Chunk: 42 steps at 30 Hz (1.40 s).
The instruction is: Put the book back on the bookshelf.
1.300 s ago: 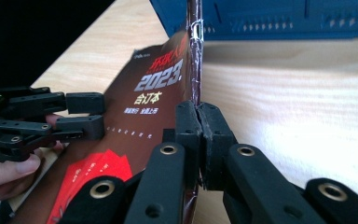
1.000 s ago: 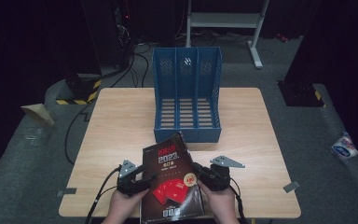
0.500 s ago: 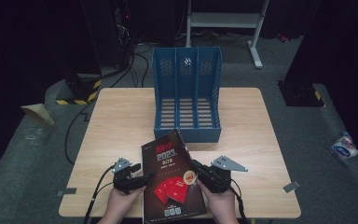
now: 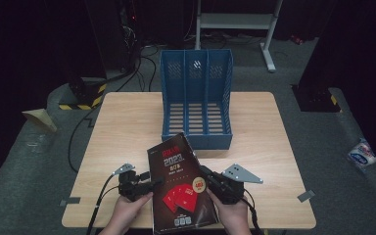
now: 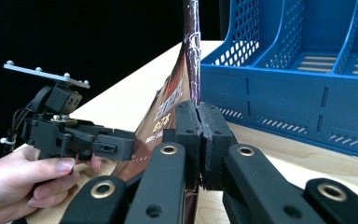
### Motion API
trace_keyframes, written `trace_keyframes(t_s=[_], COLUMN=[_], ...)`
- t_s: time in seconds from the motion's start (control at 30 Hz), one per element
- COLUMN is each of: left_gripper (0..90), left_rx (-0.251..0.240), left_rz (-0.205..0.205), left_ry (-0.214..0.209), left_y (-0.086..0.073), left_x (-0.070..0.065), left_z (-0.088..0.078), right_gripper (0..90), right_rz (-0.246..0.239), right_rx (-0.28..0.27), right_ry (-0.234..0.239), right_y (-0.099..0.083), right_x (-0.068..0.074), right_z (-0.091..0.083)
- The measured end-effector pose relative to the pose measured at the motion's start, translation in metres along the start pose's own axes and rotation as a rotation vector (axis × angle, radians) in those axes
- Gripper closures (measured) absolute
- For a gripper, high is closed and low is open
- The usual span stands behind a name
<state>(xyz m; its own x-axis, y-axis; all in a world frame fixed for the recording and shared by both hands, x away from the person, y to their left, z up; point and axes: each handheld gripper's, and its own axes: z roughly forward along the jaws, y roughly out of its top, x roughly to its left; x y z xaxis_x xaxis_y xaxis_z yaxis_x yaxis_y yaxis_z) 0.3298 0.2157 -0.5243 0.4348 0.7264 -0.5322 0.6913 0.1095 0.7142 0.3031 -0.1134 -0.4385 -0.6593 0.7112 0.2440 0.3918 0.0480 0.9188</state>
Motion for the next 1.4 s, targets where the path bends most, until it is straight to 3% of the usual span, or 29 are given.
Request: trace_keyframes(t_s=[0.23,0.27,0.4,0.43,0.5,0.7,0.87,0.9,0.93,1.23,1.27,1.3,1.4], left_gripper=[20.2,20.7,24.7,31.7,36.4,68.2,78.7,83.0,84.4,87.1,87.1,87.1,87.1], left_rx=[0.038,0.041,0.029,0.018,-0.008,-0.081,-0.129,-0.151,-0.151,-0.216,-0.216,-0.211,-0.219], left_rz=[-0.077,-0.103,-0.122,-0.119,-0.109,-0.044,0.007,0.049,0.049,0.215,0.215,0.253,0.276], left_ry=[-0.093,-0.112,-0.123,-0.122,-0.105,-0.069,-0.071,-0.070,-0.070,-0.022,-0.022,0.001,0.008], left_y=[-0.002,-0.003,-0.002,-0.002,0.000,0.003,0.005,0.007,0.007,0.017,0.017,0.020,0.023], left_x=[0.005,0.006,0.008,0.008,0.007,0.005,-0.002,-0.007,-0.007,-0.030,-0.030,-0.036,-0.037], left_z=[0.007,0.008,0.006,0.004,0.000,-0.013,-0.020,-0.024,-0.024,-0.035,-0.035,-0.035,-0.036], right_gripper=[87.5,87.5,87.5,87.5,87.5,87.5,87.5,87.5,87.5,87.3,87.3,87.3,87.3], right_rz=[-0.020,-0.021,-0.026,-0.027,-0.025,-0.028,-0.029,-0.024,-0.024,-0.030,-0.040,-0.047,-0.034], right_rx=[-0.008,-0.007,-0.012,-0.017,-0.022,-0.041,-0.046,-0.049,-0.049,-0.079,-0.071,-0.072,-0.080], right_ry=[-0.003,-0.003,-0.002,-0.005,-0.005,-0.012,-0.019,-0.023,-0.023,-0.027,-0.038,-0.039,-0.043], right_y=[0.002,0.003,0.003,0.004,0.005,0.009,0.010,0.010,0.010,0.008,0.008,0.007,0.006], right_x=[0.002,0.003,0.002,0.001,0.000,-0.006,-0.007,-0.009,-0.009,-0.014,-0.014,-0.014,-0.016], right_z=[-0.001,-0.002,-0.002,-0.003,-0.004,-0.008,-0.008,-0.008,-0.008,-0.005,-0.003,-0.001,0.000])
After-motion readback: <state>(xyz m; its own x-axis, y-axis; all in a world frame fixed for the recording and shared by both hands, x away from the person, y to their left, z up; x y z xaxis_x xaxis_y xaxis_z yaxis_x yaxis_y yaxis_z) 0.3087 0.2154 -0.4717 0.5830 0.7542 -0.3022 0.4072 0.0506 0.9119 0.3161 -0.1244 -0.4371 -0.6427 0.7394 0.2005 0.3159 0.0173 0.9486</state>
